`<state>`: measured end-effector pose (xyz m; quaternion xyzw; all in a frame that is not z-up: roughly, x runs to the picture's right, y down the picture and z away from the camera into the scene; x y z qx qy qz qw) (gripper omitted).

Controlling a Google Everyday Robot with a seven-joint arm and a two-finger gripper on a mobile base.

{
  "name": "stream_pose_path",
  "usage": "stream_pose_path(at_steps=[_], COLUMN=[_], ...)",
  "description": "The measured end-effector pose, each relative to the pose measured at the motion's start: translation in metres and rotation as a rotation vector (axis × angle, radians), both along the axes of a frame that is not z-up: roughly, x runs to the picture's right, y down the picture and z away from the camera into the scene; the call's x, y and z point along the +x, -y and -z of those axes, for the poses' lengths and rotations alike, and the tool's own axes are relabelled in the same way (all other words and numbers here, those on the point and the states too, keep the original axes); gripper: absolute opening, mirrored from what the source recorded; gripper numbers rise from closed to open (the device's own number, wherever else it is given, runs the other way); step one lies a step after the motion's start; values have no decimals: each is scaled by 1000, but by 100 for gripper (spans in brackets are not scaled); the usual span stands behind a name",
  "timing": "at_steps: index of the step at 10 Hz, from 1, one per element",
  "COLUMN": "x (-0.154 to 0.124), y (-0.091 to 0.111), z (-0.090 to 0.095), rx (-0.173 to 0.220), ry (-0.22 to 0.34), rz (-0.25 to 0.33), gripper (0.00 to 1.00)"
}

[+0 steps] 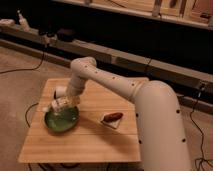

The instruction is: Place the bottle in the ceramic bowl

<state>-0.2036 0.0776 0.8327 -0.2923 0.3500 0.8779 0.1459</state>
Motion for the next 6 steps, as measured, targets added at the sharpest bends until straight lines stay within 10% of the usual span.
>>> stream_pose_path(at_steps=[6], x=[2], y=[-7], z=[9], rx=[94], ry=[31], rz=[68], gripper=[80])
